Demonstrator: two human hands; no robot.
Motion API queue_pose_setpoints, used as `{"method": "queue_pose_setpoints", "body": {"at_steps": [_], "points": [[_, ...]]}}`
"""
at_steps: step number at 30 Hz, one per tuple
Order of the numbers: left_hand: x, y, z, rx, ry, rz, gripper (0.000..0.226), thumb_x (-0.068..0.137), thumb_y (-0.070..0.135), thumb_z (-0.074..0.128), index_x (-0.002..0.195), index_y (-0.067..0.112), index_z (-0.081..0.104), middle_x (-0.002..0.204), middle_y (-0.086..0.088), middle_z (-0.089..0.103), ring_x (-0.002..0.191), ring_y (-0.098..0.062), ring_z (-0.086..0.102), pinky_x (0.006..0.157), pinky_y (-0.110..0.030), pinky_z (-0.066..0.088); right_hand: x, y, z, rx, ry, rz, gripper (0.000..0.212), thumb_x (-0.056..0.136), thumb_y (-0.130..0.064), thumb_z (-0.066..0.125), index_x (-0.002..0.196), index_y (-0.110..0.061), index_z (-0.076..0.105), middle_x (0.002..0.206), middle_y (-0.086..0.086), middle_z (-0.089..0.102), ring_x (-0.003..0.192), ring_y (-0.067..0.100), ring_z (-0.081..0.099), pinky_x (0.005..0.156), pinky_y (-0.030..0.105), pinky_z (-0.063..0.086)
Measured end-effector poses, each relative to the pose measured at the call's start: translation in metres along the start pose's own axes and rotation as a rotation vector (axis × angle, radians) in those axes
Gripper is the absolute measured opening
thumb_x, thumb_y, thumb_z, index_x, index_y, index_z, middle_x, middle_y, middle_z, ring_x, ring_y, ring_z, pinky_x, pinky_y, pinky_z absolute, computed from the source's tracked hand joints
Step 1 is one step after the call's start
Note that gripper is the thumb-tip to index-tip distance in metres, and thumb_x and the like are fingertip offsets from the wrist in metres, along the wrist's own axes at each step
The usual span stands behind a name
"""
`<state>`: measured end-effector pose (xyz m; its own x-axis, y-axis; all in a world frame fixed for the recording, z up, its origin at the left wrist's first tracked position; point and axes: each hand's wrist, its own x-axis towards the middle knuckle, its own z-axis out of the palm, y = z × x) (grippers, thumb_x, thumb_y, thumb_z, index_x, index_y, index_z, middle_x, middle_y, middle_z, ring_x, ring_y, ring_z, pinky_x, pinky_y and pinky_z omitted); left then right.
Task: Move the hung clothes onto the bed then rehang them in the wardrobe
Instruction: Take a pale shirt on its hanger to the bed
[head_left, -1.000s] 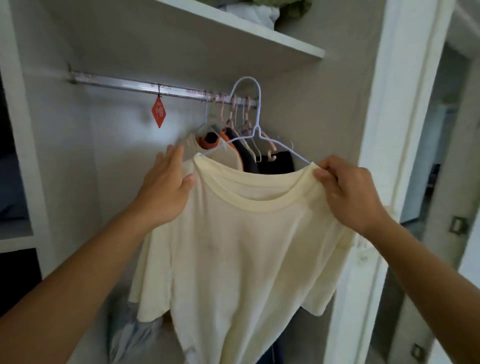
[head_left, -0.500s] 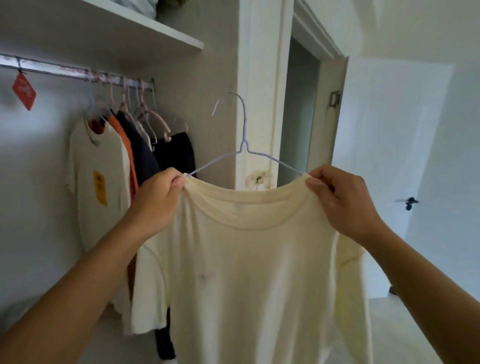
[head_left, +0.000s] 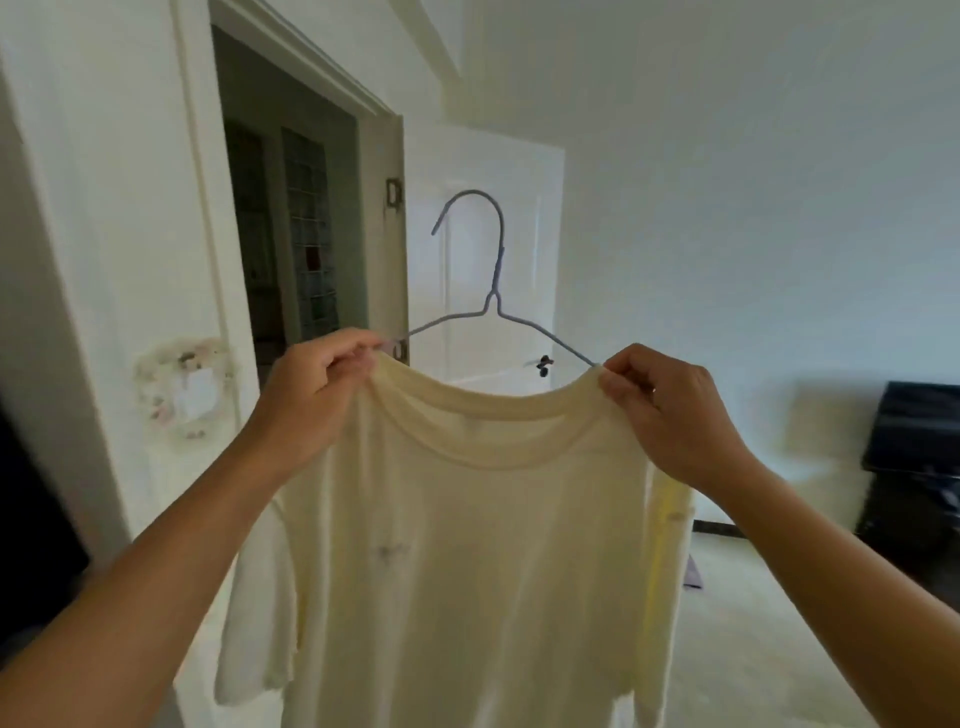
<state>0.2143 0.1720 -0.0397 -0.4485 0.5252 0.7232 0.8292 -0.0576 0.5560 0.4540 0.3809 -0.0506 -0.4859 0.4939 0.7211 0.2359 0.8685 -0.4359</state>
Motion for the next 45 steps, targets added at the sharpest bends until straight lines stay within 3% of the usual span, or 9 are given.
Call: {"method": "queue_pose_setpoints", "body": {"at_steps": [5, 9, 12, 16, 20, 22, 24, 31, 45], "points": [[0.005, 0.051, 0.107, -0.105, -0.107, 0.021, 0.024, 0.100, 0.020, 0.053, 0.095, 0.035, 0.070, 0.090, 0.010, 0.070, 0.087, -0.003, 0.062, 0.074, -0.027, 0.051, -0.026, 0.073, -0.081, -0.072, 0.023, 0.079, 0.009, 0.096, -0.023, 0.061, 0.090, -0.023, 0.068, 0.073, -0.007, 0.067, 0.070, 0.012, 0.061, 0.071, 0.035, 0.052], [0.011, 0.089, 0.192, -0.208, -0.234, 0.037, 0.027, 0.100, 0.016, 0.052, 0.091, 0.032, 0.072, 0.083, -0.019, 0.066, 0.067, -0.029, 0.058, 0.062, -0.035, 0.046, -0.046, 0.122, -0.143, -0.146, 0.048, 0.157, 0.010, 0.097, -0.022, 0.060, 0.092, -0.020, 0.068, 0.076, -0.006, 0.068, 0.071, 0.011, 0.061, 0.070, 0.034, 0.053], [0.018, 0.117, 0.251, -0.272, -0.294, 0.061, 0.026, 0.099, 0.012, 0.052, 0.090, 0.025, 0.073, 0.073, -0.012, 0.063, 0.051, -0.005, 0.046, 0.054, -0.020, 0.035, -0.062, 0.154, -0.186, -0.198, 0.104, 0.198, 0.010, 0.097, -0.020, 0.061, 0.089, -0.025, 0.066, 0.075, -0.010, 0.065, 0.069, 0.004, 0.059, 0.065, 0.017, 0.047], [0.027, 0.153, 0.327, -0.336, -0.398, 0.126, 0.019, 0.098, 0.018, 0.055, 0.090, 0.025, 0.071, 0.082, -0.015, 0.067, 0.068, -0.029, 0.055, 0.057, -0.024, 0.039, -0.083, 0.192, -0.235, -0.252, 0.203, 0.305, 0.010, 0.096, -0.019, 0.062, 0.088, -0.020, 0.068, 0.071, -0.003, 0.064, 0.064, 0.009, 0.056, 0.056, 0.011, 0.041], [0.036, 0.187, 0.398, -0.376, -0.473, 0.228, 0.015, 0.098, 0.020, 0.057, 0.094, 0.024, 0.071, 0.081, -0.008, 0.070, 0.076, -0.029, 0.062, 0.064, -0.027, 0.050, -0.102, 0.231, -0.274, -0.357, 0.269, 0.381, 0.010, 0.096, -0.020, 0.061, 0.090, -0.021, 0.069, 0.073, -0.001, 0.066, 0.068, 0.015, 0.059, 0.060, 0.021, 0.046], [0.041, 0.202, 0.434, -0.422, -0.516, 0.261, 0.016, 0.097, 0.019, 0.057, 0.092, 0.026, 0.071, 0.082, 0.000, 0.071, 0.078, -0.024, 0.064, 0.072, -0.032, 0.053, -0.110, 0.245, -0.292, -0.431, 0.298, 0.405, 0.011, 0.096, -0.020, 0.062, 0.088, -0.024, 0.068, 0.072, -0.009, 0.065, 0.071, 0.004, 0.059, 0.061, 0.011, 0.045], [0.047, 0.216, 0.468, -0.460, -0.560, 0.290, 0.017, 0.097, 0.019, 0.058, 0.088, 0.027, 0.069, 0.079, 0.010, 0.069, 0.078, -0.013, 0.062, 0.069, -0.019, 0.049, -0.117, 0.259, -0.308, -0.484, 0.332, 0.442, 0.011, 0.096, -0.020, 0.062, 0.087, -0.023, 0.067, 0.071, -0.012, 0.064, 0.072, -0.004, 0.058, 0.063, 0.005, 0.041], [0.062, 0.264, 0.578, -0.543, -0.735, 0.437, 0.010, 0.096, 0.019, 0.060, 0.092, 0.025, 0.067, 0.080, 0.019, 0.062, 0.075, 0.005, 0.057, 0.063, -0.003, 0.038, -0.141, 0.316, -0.355, -0.673, 0.429, 0.620, 0.010, 0.094, -0.026, 0.065, 0.086, -0.023, 0.069, 0.070, -0.006, 0.067, 0.069, 0.010, 0.062, 0.067, 0.025, 0.047], [0.022, 0.359, 0.768, -0.628, -0.961, 0.568, 0.009, 0.094, 0.019, 0.062, 0.092, 0.020, 0.071, 0.079, 0.005, 0.067, 0.074, -0.007, 0.061, 0.064, -0.017, 0.039, -0.220, 0.420, -0.427, -0.833, 0.480, 0.893, 0.002, 0.090, -0.023, 0.069, 0.090, -0.024, 0.070, 0.077, -0.012, 0.067, 0.072, 0.007, 0.060, 0.071, 0.029, 0.044]]}}
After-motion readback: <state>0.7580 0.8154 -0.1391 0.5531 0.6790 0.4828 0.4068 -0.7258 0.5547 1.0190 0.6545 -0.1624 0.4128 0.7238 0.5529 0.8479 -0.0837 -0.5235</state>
